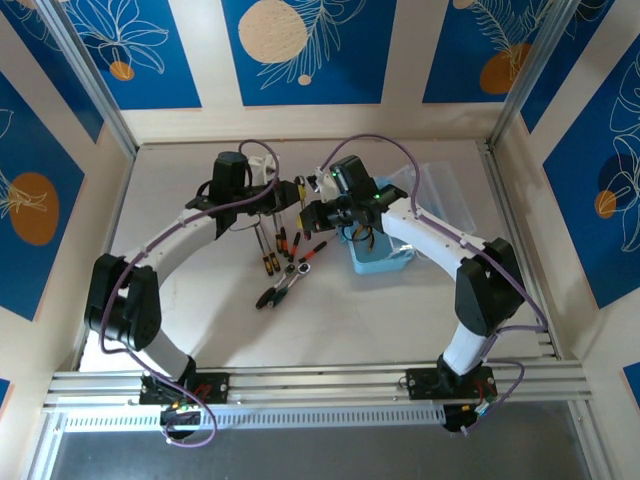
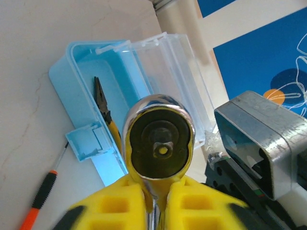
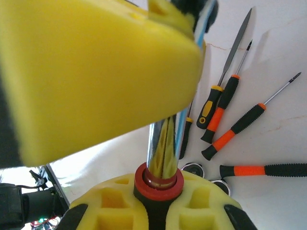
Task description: Pack the tool kit
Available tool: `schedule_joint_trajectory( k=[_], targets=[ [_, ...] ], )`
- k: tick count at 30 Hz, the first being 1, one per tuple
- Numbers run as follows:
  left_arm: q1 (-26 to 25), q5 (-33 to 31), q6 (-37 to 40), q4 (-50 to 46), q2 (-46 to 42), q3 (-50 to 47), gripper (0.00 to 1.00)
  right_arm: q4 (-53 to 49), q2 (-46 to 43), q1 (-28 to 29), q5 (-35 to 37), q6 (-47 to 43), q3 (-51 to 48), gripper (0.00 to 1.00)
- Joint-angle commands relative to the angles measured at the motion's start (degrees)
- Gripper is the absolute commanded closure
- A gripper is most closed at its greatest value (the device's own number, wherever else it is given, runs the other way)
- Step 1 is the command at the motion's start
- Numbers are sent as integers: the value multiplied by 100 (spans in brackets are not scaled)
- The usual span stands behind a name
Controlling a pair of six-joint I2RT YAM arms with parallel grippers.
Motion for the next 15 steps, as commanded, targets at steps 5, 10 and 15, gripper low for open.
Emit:
schedule_joint_trajectory(
  k=[5,10,15],
  targets=[
    [107,-1092,1332,-1673,-225,492,14,-244,-605,-476,95,-247,-112,100],
    [502,-2110,2150,-2824,-471,727,0,-1014,-1034,-1268,429,-666,-447,100],
    [645,-2752,2442,-3304,-554,519,0,-1760,-1151,-1895,1183,-1102,-634,100]
  ],
)
